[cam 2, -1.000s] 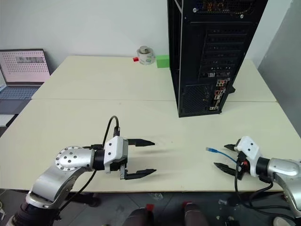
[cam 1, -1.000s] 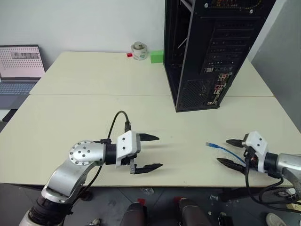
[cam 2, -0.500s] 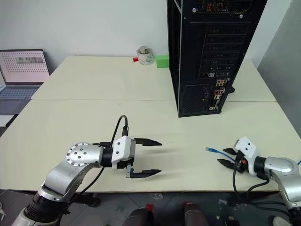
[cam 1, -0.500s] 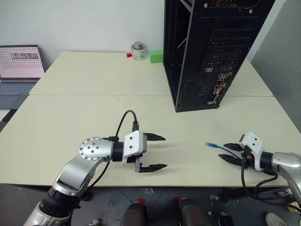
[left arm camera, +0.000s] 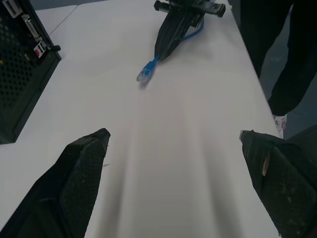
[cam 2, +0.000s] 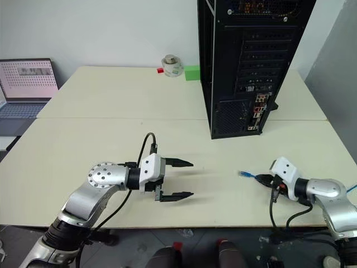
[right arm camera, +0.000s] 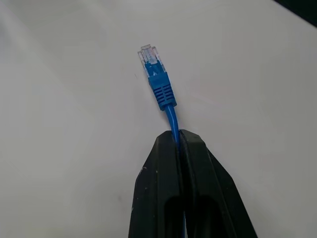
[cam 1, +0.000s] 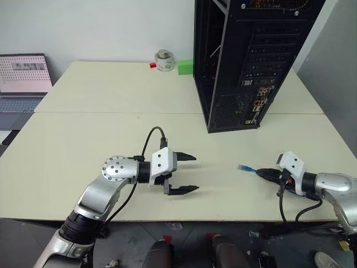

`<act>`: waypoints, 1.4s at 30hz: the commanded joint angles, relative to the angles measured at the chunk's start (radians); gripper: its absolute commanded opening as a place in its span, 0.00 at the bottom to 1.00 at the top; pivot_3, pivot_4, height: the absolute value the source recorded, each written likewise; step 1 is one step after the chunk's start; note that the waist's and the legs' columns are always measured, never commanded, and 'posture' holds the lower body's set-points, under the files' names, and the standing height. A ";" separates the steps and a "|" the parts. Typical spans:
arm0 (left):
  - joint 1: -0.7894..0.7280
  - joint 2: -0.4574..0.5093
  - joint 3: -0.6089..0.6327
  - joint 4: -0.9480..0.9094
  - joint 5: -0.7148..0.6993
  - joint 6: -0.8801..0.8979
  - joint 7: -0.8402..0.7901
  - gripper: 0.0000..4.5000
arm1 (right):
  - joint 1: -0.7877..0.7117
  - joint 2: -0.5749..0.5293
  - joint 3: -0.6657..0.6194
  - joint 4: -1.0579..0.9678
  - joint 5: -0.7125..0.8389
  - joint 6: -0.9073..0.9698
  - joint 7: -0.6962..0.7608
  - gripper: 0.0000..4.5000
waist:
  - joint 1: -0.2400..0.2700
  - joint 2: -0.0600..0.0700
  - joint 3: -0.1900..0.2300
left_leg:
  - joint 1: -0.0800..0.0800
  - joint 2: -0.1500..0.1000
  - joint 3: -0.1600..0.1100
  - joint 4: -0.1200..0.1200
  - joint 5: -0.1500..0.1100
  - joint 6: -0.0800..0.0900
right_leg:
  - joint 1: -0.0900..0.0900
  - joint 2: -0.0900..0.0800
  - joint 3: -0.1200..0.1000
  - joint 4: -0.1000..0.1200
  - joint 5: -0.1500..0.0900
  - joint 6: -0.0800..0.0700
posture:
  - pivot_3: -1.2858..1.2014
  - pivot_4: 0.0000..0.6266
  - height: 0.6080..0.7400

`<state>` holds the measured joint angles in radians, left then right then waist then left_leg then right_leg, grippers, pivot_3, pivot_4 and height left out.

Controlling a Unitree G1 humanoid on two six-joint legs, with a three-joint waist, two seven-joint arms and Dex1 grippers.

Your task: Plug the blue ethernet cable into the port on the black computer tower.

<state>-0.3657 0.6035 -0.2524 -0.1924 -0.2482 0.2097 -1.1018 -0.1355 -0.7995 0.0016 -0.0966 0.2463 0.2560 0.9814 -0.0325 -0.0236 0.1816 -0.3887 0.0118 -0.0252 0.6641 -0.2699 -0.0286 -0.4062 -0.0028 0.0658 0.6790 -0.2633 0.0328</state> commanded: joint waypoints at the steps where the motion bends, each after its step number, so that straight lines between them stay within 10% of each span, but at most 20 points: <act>1: -0.030 -0.013 -0.014 0.024 0.017 -0.026 -0.009 1.00 | -0.075 0.013 0.049 -0.142 0.007 0.062 -0.001 0.00 | 0.000 0.000 0.000 | 0.000 0.000 0.000 0.000 0.000 0.000 | 0.000 0.000 0.000 0.000 0.000 0.000 | 0.52 0.24 1.00; 15: -0.117 -0.076 -0.033 0.134 0.018 0.007 -0.036 1.00 | -0.227 0.082 0.230 -0.243 -0.034 0.163 0.003 0.00 | 0.002 0.000 0.000 | -0.002 0.000 -0.002 0.001 0.000 0.000 | 0.000 -0.001 -0.002 0.000 0.000 0.000 | 0.52 0.24 1.00; 34: -0.143 -0.081 -0.037 0.183 0.070 -0.024 -0.058 0.08 | -0.262 0.101 0.253 -0.241 -0.053 0.161 0.007 0.00 | 0.001 0.000 0.000 | -0.002 0.000 -0.003 0.001 0.000 0.000 | 0.000 -0.001 -0.003 0.000 0.000 0.000 | 0.52 0.24 1.00; 42: -0.144 -0.091 -0.037 0.211 0.104 -0.084 -0.045 0.05 | -0.264 0.095 0.263 -0.244 -0.069 0.145 0.034 0.00 | 0.002 0.000 0.000 | -0.002 0.000 -0.003 0.001 0.000 0.000 | -0.001 -0.001 -0.003 0.000 0.000 0.000 | 0.52 0.24 1.00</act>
<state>-0.4905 0.5206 -0.2945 0.0245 -0.1474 0.1507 -1.1583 -0.3807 -0.7000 0.2645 -0.3132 0.1775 0.4212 1.0017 -0.0309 -0.0236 0.1816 -0.3905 0.0119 -0.0277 0.6649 -0.2699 -0.0286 -0.4067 -0.0036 0.0632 0.6791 -0.2632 0.0327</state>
